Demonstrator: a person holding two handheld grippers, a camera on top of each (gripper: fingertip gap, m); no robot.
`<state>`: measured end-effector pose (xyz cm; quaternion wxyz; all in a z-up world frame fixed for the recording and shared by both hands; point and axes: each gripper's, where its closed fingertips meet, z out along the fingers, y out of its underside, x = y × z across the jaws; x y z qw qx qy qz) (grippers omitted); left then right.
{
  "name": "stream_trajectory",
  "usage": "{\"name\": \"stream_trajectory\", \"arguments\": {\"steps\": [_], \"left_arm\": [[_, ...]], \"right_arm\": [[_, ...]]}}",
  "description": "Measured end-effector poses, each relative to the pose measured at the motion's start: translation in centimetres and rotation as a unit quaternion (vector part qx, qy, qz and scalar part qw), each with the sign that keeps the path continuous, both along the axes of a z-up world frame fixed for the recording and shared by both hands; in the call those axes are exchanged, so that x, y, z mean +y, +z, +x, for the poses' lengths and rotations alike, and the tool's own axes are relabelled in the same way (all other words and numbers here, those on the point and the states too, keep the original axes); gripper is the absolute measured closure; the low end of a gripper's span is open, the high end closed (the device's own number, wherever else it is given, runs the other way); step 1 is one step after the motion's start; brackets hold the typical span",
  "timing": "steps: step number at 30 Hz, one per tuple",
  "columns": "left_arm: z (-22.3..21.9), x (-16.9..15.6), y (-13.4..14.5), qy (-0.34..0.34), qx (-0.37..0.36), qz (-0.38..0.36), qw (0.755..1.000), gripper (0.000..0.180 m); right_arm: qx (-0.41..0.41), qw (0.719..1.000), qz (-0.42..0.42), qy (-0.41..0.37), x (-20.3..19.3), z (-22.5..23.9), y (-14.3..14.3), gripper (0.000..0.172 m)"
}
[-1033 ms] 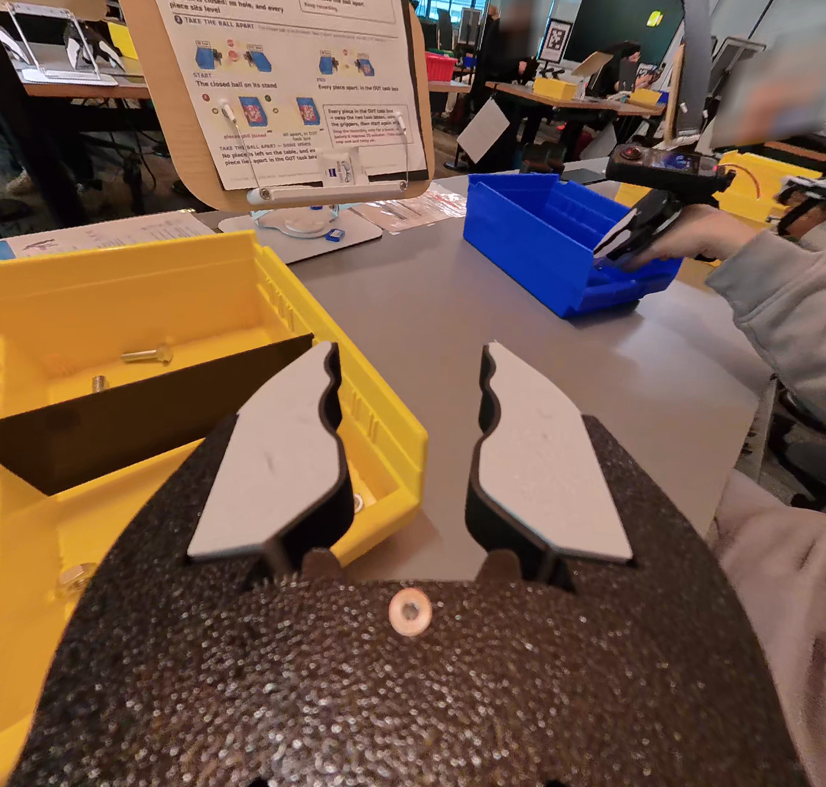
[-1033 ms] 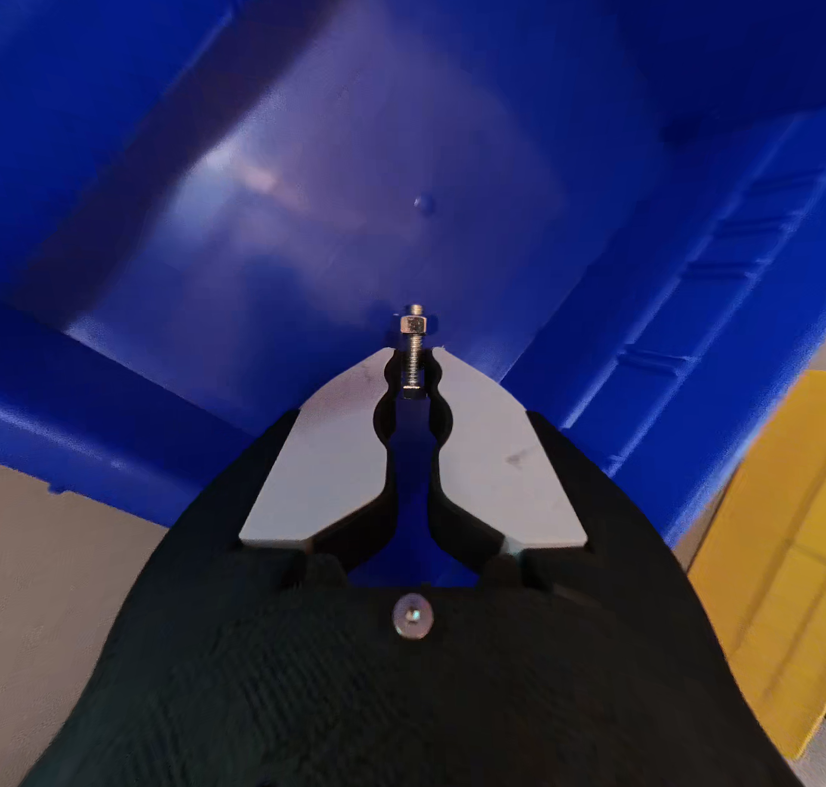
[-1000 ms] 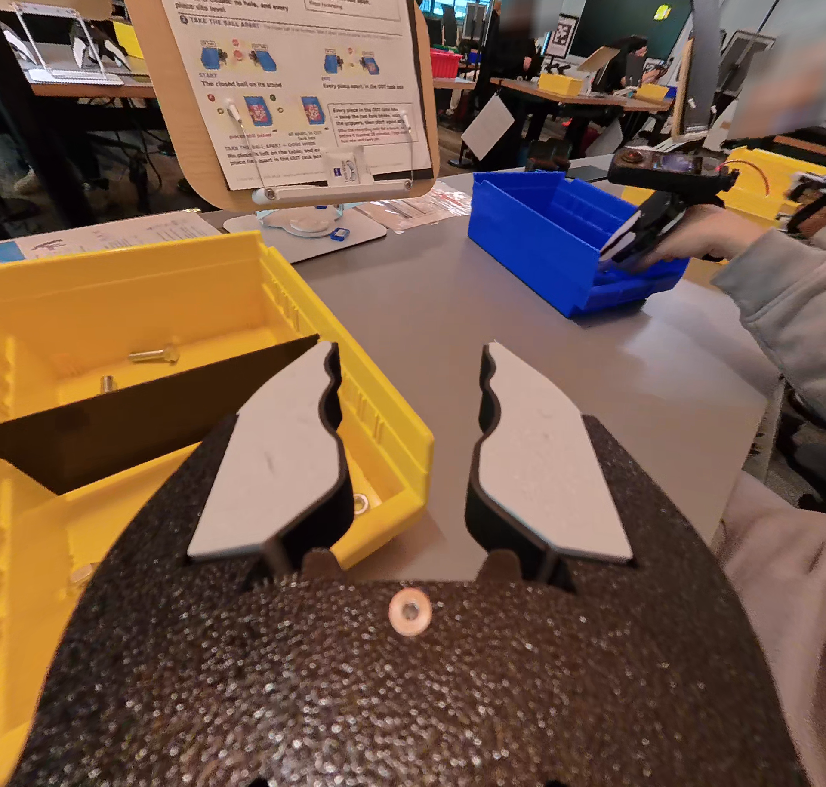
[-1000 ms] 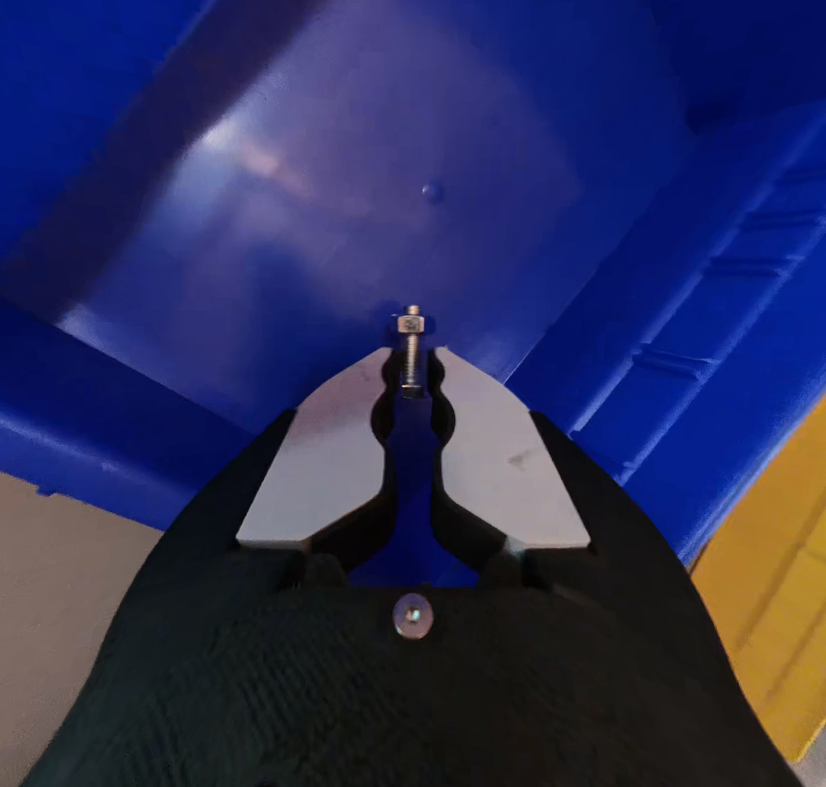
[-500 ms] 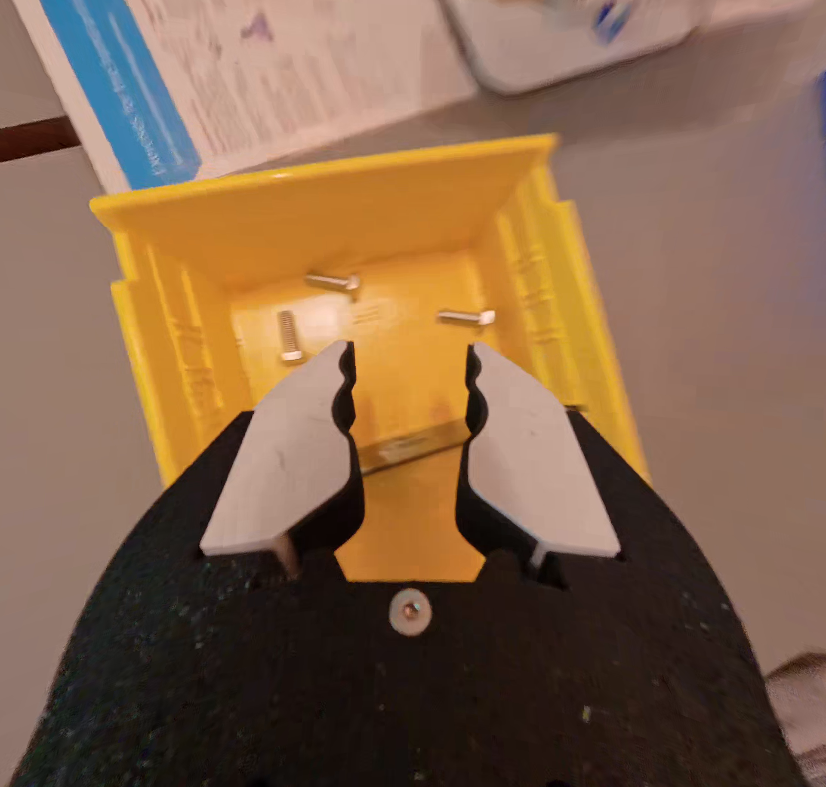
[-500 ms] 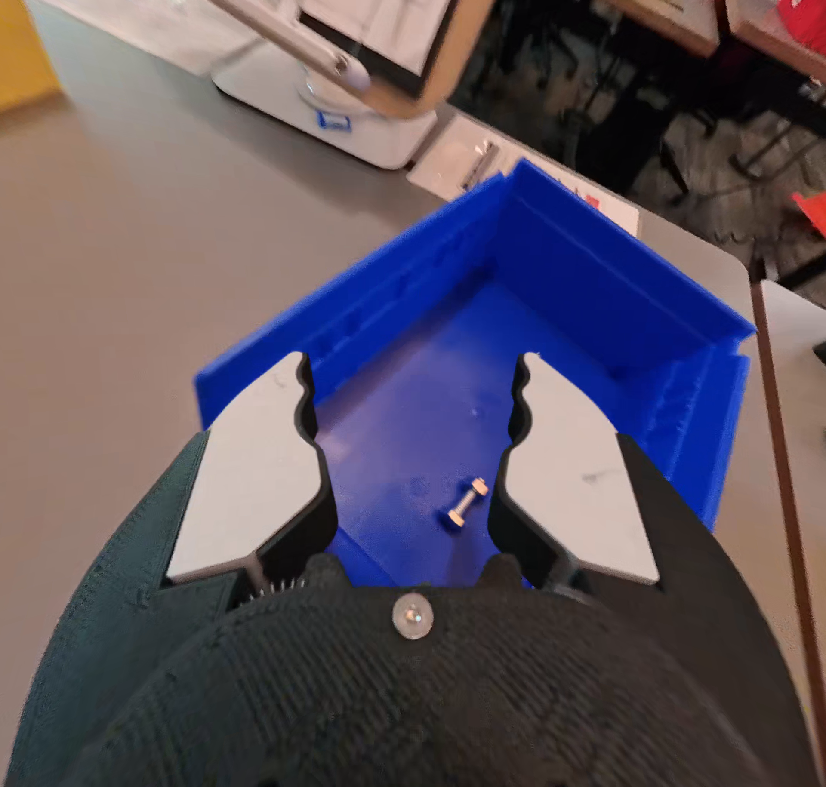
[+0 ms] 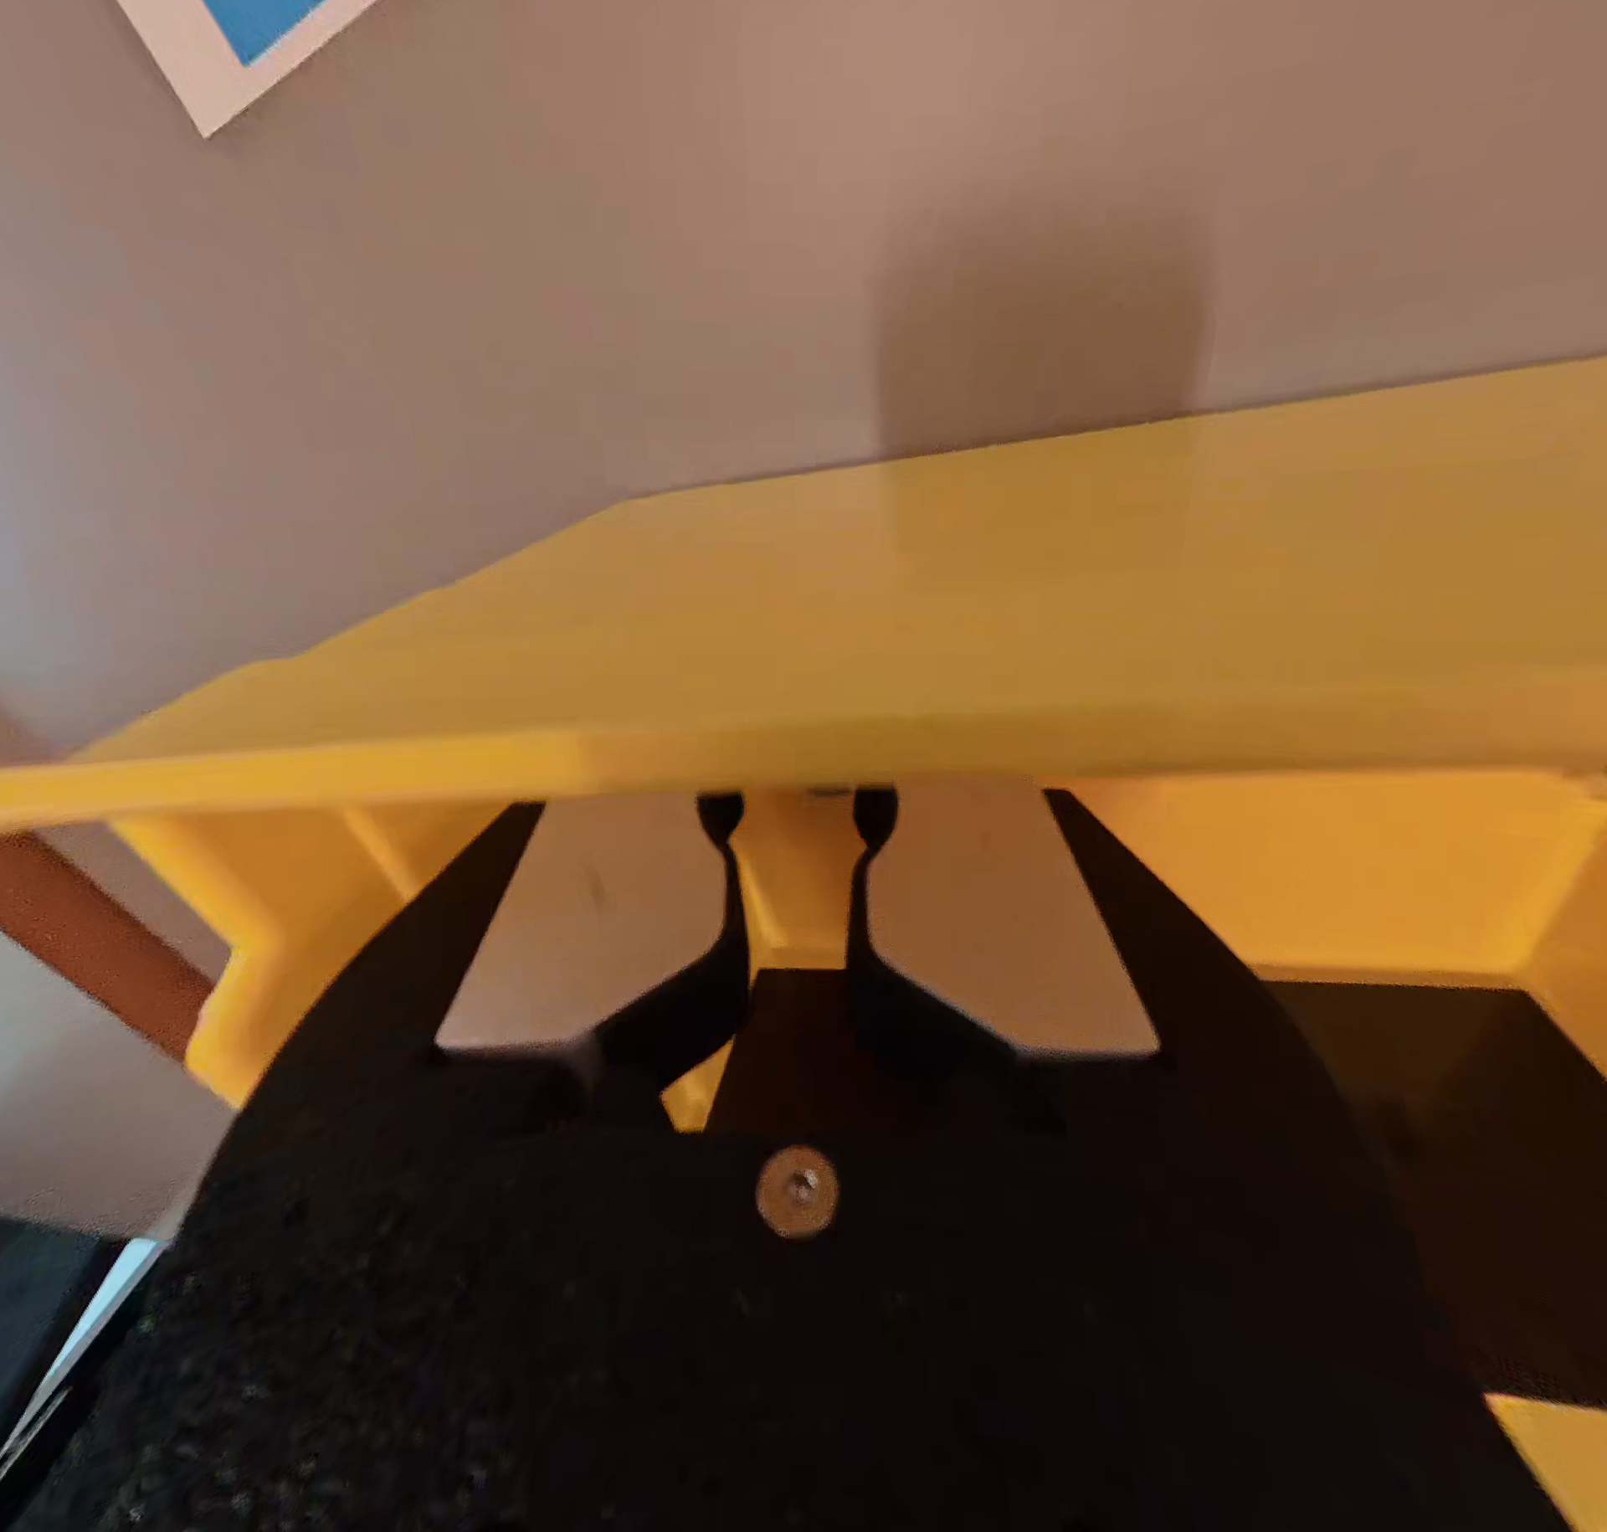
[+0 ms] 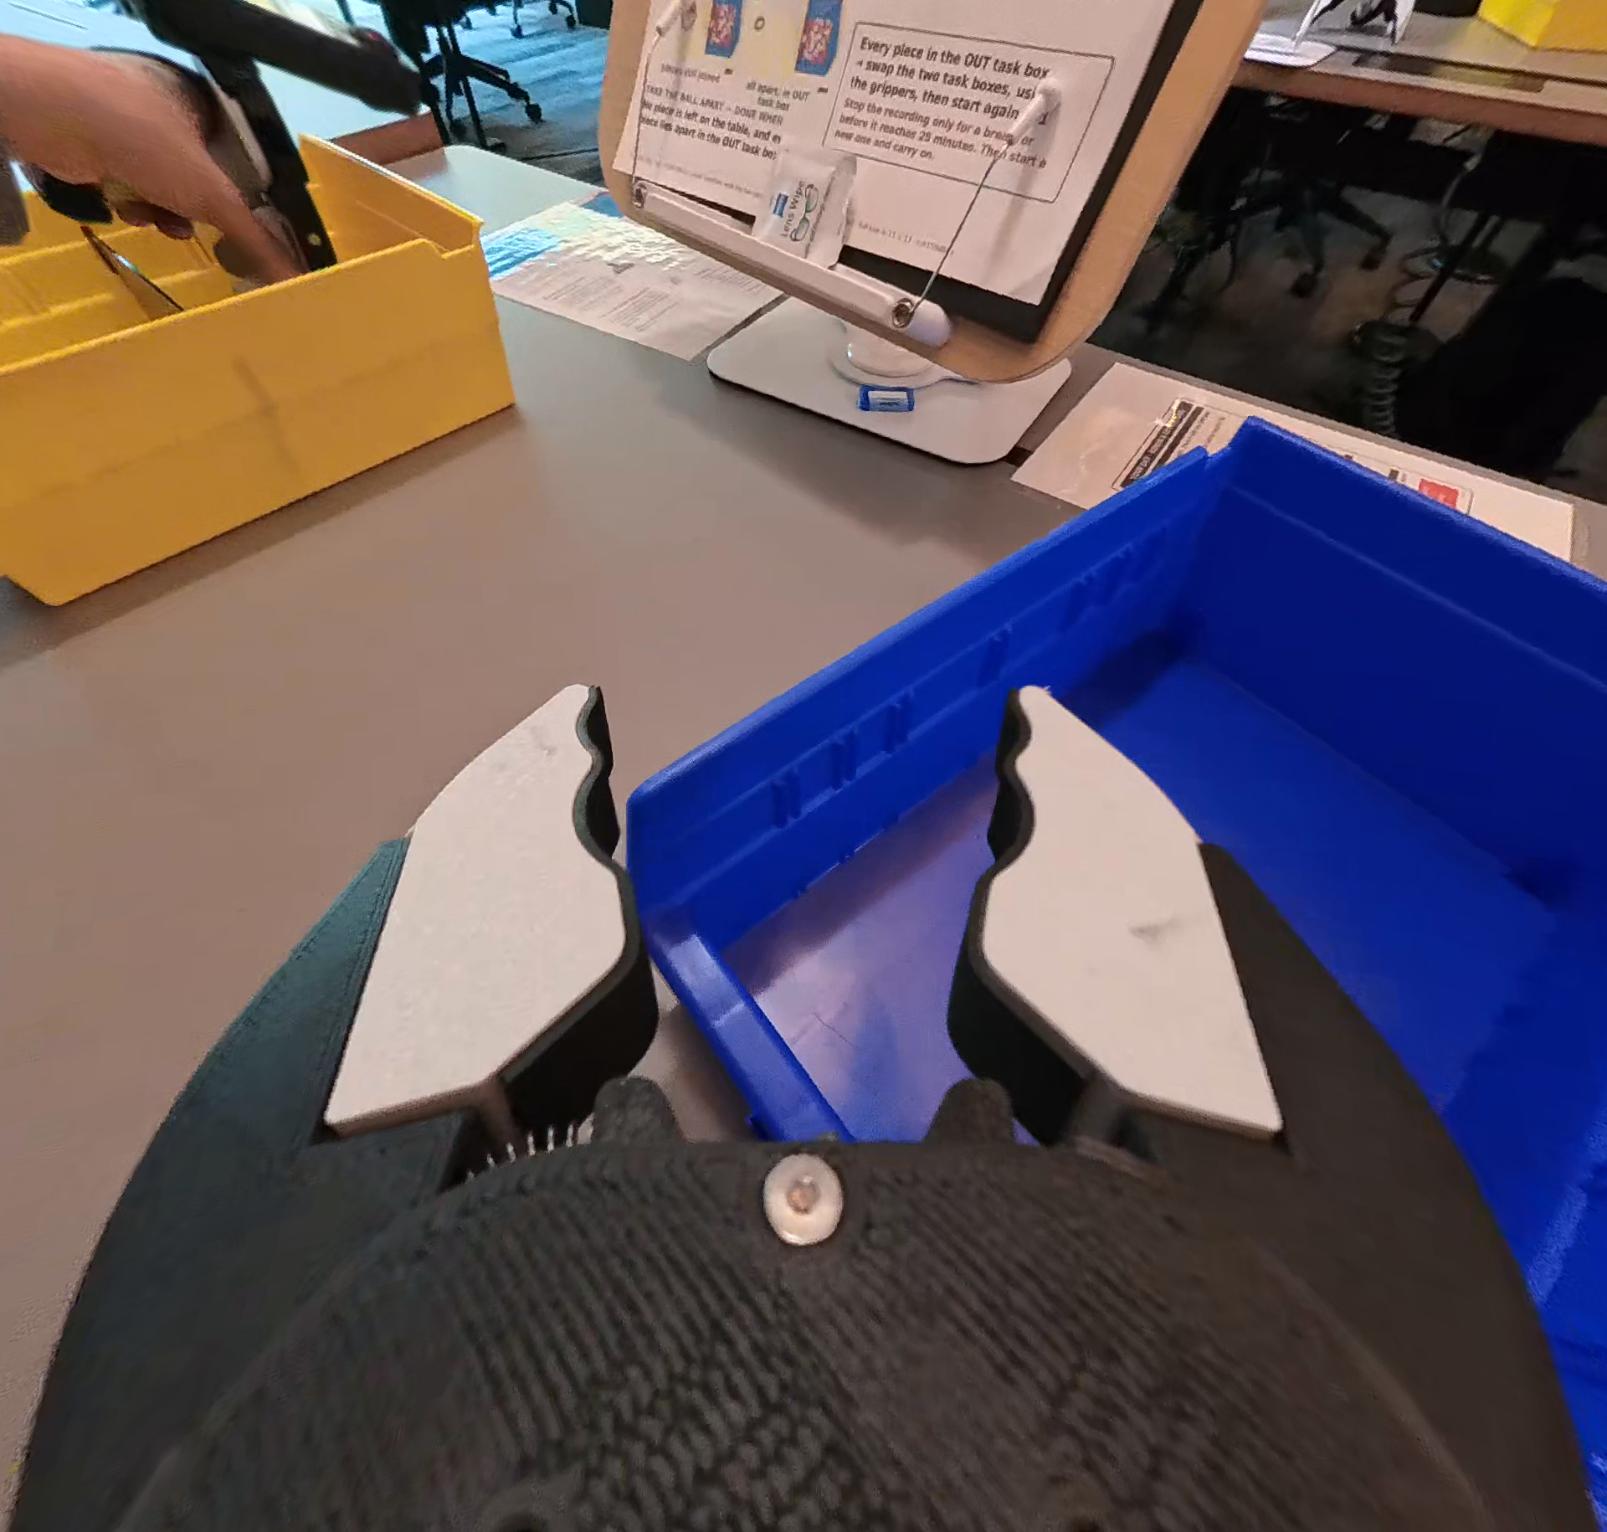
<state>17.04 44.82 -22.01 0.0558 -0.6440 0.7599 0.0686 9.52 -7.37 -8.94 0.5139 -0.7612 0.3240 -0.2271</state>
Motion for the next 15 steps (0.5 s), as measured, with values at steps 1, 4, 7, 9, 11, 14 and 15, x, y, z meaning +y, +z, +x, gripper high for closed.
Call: {"name": "stream_trajectory", "arguments": {"steps": [1,4,7,9,11,14,15], "left_arm": [[0.2,-0.2,-0.1,-0.001,-0.007,-0.008,1.000,0.170],[0.3,-0.2,0.0,-0.022,-0.022,-0.015,0.999,0.171],[1.2,-0.8,1.7,-0.020,-0.096,-0.062,0.993,0.172],[1.6,-2.2,4.2,-0.020,-0.161,-0.126,0.979,0.172],[1.4,-4.7,7.6,-0.040,-0.233,-0.206,0.950,0.172],[-1.0,-10.9,14.3,-0.126,-0.345,-0.342,0.865,0.172],[-2.6,-13.1,16.3,-0.157,-0.372,-0.378,0.833,0.172]], "right_arm": [[0.000,1.000,-0.001,0.004,0.2,-0.1,-0.1,0.087],[0.000,1.000,0.000,0.010,1.0,-0.2,-0.2,0.090],[-0.004,0.999,0.021,0.033,2.9,-0.8,0.2,0.093],[-0.010,0.997,0.046,0.058,4.7,-1.6,0.8,0.093],[-0.017,0.994,0.070,0.080,6.6,-2.4,1.5,0.094],[-0.029,0.985,0.118,0.123,9.8,-4.2,2.7,0.101],[-0.033,0.980,0.136,0.141,10.9,-5.0,3.2,0.102]]}}
